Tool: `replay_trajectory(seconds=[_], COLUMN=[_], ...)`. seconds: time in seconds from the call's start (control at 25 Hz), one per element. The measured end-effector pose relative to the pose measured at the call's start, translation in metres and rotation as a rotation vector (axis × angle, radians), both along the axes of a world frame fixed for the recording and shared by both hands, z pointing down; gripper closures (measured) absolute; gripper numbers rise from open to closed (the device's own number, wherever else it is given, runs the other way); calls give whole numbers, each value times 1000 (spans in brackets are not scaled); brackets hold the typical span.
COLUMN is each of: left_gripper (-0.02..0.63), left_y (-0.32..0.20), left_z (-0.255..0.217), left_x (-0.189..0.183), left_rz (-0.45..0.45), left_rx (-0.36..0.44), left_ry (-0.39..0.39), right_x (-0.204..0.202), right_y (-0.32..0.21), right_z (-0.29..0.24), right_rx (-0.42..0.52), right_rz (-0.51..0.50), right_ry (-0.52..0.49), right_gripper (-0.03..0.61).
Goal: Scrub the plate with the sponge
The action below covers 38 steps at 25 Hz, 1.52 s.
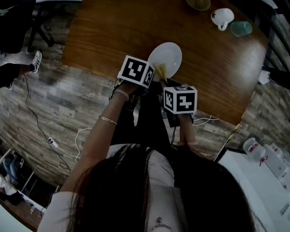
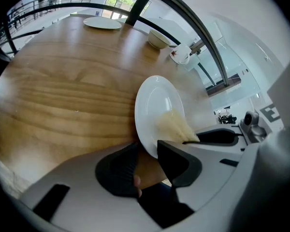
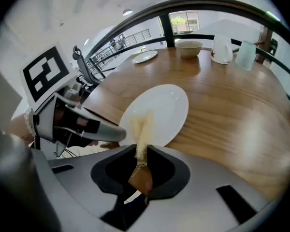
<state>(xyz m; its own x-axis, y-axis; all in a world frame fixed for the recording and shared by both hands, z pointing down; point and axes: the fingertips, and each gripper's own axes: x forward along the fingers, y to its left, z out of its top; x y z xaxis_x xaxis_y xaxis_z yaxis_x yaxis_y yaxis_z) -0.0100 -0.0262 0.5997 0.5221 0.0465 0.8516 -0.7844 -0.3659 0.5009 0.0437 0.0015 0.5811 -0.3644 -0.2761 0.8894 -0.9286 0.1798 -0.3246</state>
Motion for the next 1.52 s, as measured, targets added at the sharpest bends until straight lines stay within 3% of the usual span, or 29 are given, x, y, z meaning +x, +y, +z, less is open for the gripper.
replay_trajectory(seconds=[0.16, 0.28, 0.4, 0.6, 0.72, 0.92, 1.16, 1.32, 1.52], left_gripper=[479, 477, 477, 479, 479, 479, 478, 477, 479], left_y=[0, 1, 0, 1, 0, 0, 0, 0, 1], left_z=[0, 0, 0, 0, 0, 1, 2, 1, 0], left_x=[0, 0, 1, 0, 1, 2, 0, 0, 0], left_rz=[0, -2, -1, 2, 4, 9, 13, 19, 27], left_rx=[2, 5, 5, -1, -4, -9, -13, -16, -34], left_ry=[-3, -3, -5, -5, -5, -5, -6, -8, -7], right_x=[55, 73, 55, -11, -20, 25, 85, 64, 2], right_y=[-19, -26, -24, -8, -7, -25, -46, -46, -34], right_z=[-4, -7, -5, 0, 2, 4, -5, -3, 6], right_rx=[28, 44, 33, -10, -19, -4, 48, 44, 9], right_rz=[95, 118, 79, -44, -67, 21, 152, 107, -36], right_ry=[108, 144, 123, 21, 9, 56, 186, 173, 79], right_gripper=[494, 494, 494, 494, 494, 494, 494, 494, 494])
